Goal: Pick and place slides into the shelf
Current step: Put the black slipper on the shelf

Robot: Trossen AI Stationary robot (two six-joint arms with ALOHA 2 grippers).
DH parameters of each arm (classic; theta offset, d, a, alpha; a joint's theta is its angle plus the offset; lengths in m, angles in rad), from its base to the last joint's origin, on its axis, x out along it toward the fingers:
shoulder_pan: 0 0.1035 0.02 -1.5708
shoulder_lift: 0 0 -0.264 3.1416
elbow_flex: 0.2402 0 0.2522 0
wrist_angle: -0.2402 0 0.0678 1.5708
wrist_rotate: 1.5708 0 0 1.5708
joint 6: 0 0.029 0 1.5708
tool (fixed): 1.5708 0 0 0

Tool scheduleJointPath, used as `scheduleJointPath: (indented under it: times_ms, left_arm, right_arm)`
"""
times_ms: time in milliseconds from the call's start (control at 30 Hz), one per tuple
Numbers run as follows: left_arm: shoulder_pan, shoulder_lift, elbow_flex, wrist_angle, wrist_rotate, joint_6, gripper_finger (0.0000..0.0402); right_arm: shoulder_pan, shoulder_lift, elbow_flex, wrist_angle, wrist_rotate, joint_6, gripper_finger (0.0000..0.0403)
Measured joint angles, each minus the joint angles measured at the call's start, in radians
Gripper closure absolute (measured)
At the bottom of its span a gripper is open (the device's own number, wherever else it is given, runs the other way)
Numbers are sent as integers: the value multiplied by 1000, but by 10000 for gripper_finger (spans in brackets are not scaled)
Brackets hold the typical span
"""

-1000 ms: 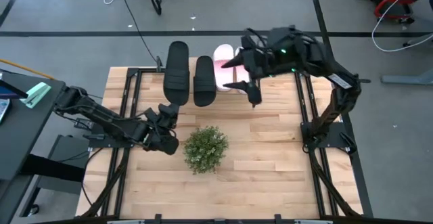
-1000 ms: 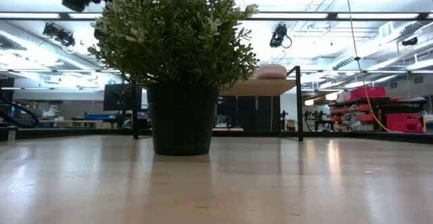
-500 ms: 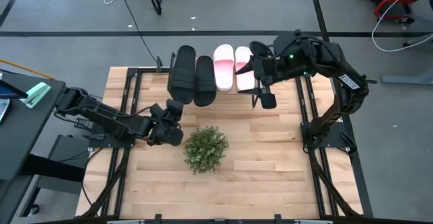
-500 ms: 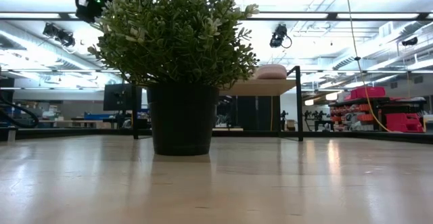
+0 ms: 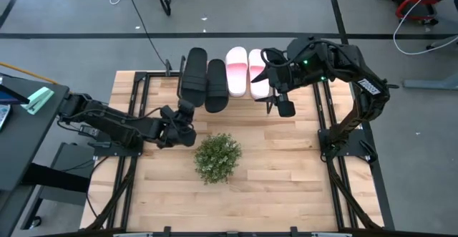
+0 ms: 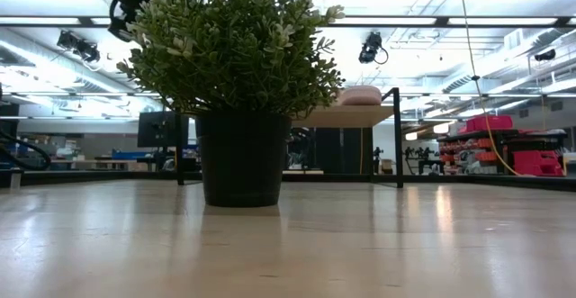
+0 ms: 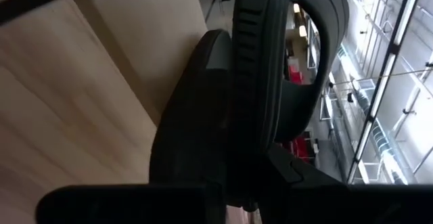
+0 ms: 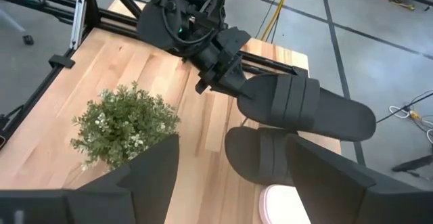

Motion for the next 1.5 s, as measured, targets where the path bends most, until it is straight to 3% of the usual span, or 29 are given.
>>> scheduleJointPath:
  times_ms: [200,1100,1500]
  left_arm:
    - [-7,0,0,-96,3,-80,353]
    - [-5,12,1,-230,25,-96,353]
    - [1,170,1,4,24,-104,353]
  right_arm:
    - [0,0,0,0,0,22,135]
    - [21,0,0,3,0,82,143]
    - [26,0,0,11,0,90,143]
